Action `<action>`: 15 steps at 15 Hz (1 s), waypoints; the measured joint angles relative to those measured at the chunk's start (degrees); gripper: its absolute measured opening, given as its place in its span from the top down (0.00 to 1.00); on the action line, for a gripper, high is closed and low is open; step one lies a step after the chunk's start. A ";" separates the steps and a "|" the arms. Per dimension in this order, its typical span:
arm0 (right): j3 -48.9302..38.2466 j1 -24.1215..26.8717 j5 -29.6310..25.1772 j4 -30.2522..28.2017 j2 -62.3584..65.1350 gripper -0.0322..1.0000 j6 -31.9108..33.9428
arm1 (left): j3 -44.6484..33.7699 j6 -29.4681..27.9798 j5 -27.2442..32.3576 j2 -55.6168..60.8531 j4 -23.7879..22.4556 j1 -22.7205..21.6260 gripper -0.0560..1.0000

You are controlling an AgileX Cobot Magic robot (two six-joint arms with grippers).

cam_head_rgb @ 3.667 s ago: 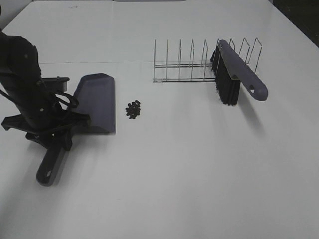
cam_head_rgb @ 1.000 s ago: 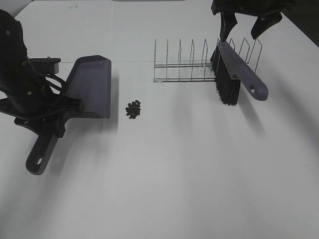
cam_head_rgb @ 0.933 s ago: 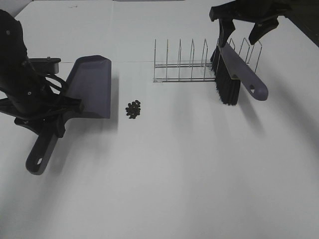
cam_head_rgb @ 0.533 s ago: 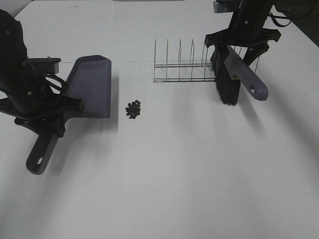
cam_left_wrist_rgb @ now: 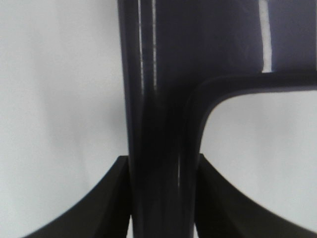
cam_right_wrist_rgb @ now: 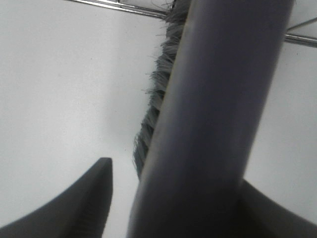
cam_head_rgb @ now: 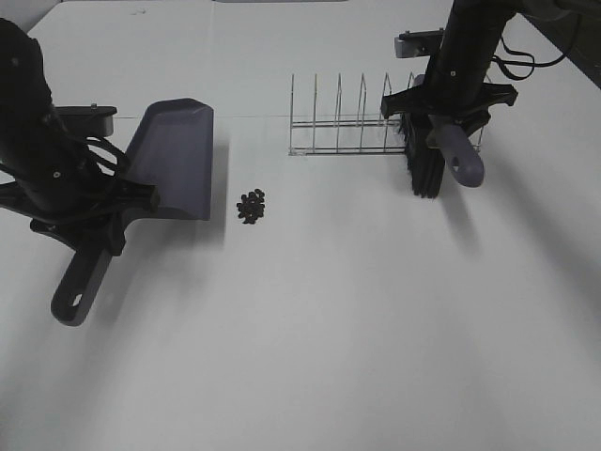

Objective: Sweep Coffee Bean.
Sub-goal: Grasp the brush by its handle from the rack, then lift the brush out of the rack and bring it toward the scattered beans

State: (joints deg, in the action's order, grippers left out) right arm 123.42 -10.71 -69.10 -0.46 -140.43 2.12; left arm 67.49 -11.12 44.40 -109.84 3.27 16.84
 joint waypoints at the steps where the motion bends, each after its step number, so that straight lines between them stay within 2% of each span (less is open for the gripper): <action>1: 0.52 0.00 -0.11 -0.29 0.00 0.63 0.29 | 0.00 -0.06 0.00 0.00 0.00 0.00 0.62; 7: 8.02 0.06 -1.66 -3.27 -0.40 0.65 1.83 | 0.00 -0.06 -0.11 0.00 0.00 0.00 0.62; 15: 8.31 0.00 -1.78 -1.60 8.54 0.67 2.41 | 0.00 -0.06 -0.11 0.00 0.17 0.00 0.62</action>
State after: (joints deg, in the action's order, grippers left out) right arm 131.72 -10.71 -70.87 -2.06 -131.89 4.53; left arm 67.49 -11.17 44.29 -109.84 3.44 16.84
